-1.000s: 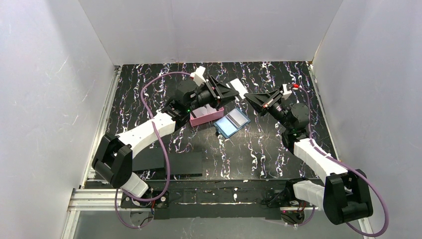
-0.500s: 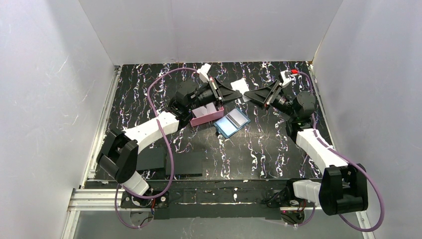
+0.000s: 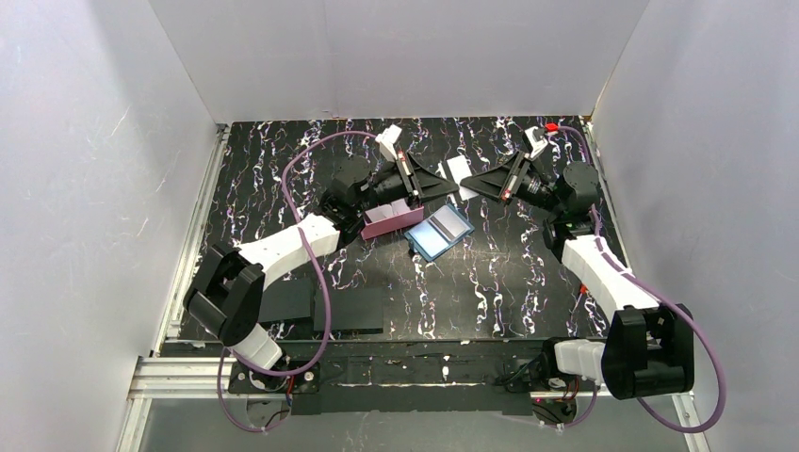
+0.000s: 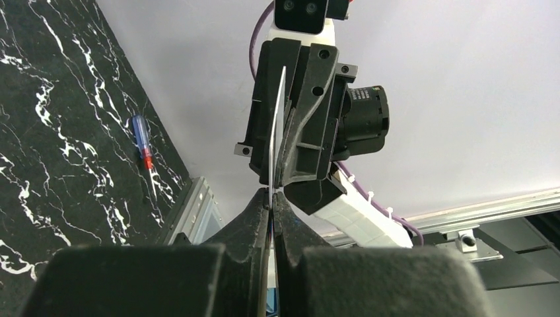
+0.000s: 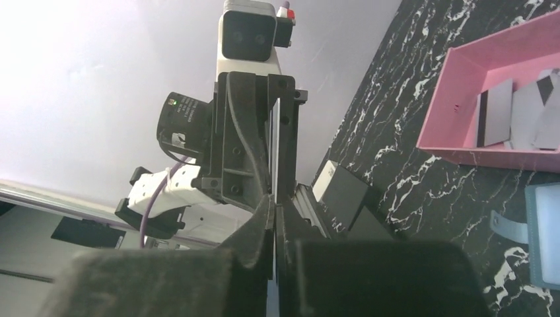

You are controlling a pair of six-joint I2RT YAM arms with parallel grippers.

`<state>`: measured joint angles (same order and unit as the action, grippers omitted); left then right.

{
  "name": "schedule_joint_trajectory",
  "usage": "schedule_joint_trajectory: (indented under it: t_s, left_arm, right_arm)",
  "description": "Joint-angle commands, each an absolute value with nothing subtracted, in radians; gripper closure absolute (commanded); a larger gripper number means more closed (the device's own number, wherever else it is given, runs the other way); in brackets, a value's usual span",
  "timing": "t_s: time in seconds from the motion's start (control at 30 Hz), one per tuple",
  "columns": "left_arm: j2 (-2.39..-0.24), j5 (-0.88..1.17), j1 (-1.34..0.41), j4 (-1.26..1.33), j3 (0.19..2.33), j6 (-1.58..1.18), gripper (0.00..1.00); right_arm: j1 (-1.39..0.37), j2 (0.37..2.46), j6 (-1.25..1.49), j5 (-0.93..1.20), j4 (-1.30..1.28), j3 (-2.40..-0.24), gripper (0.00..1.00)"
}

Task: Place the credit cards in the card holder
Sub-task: Pick up the credit card from the card holder.

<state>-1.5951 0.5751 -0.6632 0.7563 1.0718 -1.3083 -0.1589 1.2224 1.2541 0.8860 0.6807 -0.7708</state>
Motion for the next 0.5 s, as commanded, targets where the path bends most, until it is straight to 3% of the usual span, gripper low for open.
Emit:
schedule_joint_trajectory:
  t_s: [0.0, 0.03, 0.1, 0.17, 0.3, 0.47]
  left_arm:
    - [-1.584, 0.602, -0.655, 0.784, 1.057, -1.282, 1.0]
    - [-1.587, 0.596, -0.651, 0.754, 1.053, -1.269, 0.94]
    - [-1.591, 0.585, -0.646, 0.594, 1.056, -1.19, 0.7]
    - [-1.602, 0.556, -0.645, 0.36, 1.091, -1.072, 0.61]
    - [-1.639, 0.465, -0.65, 0.094, 1.124, -0.869, 0.58]
    - [-1.692, 0.309, -0.685, -0.095, 1.189, -0.745, 0.8]
  right_arm:
    - [-0.108, 1.234, 1.202, 0.892, 0.687, -0.802, 0.99]
    - [-0.089, 1.242, 1.156, 0.893, 0.646, -0.808, 0.99]
    - [-0.051, 1.255, 0.906, 0.848, 0.344, -0.864, 0.99]
    - [-0.047, 1.271, 0.579, 0.707, 0.076, -0.932, 0.99]
    - [-0.107, 1.357, 0.29, 0.577, 0.053, -0.929, 0.99]
    - [-0.177, 1.491, 0.074, 0.579, 0.024, -0.971, 0.99]
